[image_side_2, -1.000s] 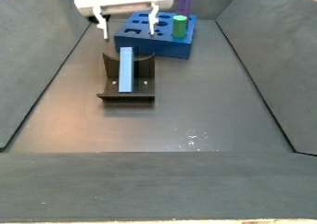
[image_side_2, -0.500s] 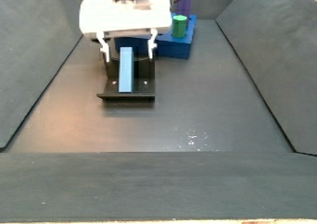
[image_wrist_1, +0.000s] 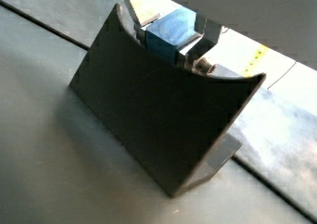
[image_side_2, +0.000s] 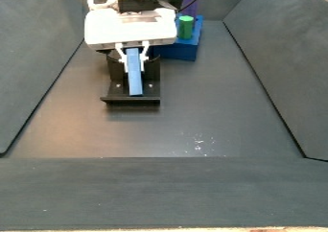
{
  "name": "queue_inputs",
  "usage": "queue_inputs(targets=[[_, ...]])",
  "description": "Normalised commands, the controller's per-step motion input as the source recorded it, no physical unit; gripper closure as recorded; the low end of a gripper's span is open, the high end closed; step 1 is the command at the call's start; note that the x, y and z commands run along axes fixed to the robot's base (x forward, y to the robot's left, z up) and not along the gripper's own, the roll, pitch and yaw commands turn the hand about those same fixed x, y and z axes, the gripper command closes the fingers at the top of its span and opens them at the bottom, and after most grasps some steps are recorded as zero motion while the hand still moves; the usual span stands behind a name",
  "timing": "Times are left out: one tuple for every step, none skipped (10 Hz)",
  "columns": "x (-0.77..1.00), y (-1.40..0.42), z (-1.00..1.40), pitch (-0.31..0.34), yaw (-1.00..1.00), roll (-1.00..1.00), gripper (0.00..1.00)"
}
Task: Pick up the rectangle object. Move up. Place the rectangle object on the fixture. Regrasp the rectangle object. Move to above the board. Insert the rectangle object.
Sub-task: Move to above the board.
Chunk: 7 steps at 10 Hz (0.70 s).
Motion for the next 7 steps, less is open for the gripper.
queue_inputs(targets=[[-0.05,0.00,1.00,-0.457,0.11,0.27,1.00],[-0.05,0.00,1.00,-0.470,0.02,0.19,1.00],[-0.06,0.00,1.00,-0.456,-0.08,0.11,1.00],[-0.06,0.00,1.00,-0.416,-0.13,0.09,1.00],[-0.06,0.00,1.00,-0.378,-0.17,0.08,1.00],[-0.07,0.00,1.00,-0.277,-0.24,0.06,1.00],[-0.07,0.00,1.00,-0.234,-0.26,0.06,1.00]])
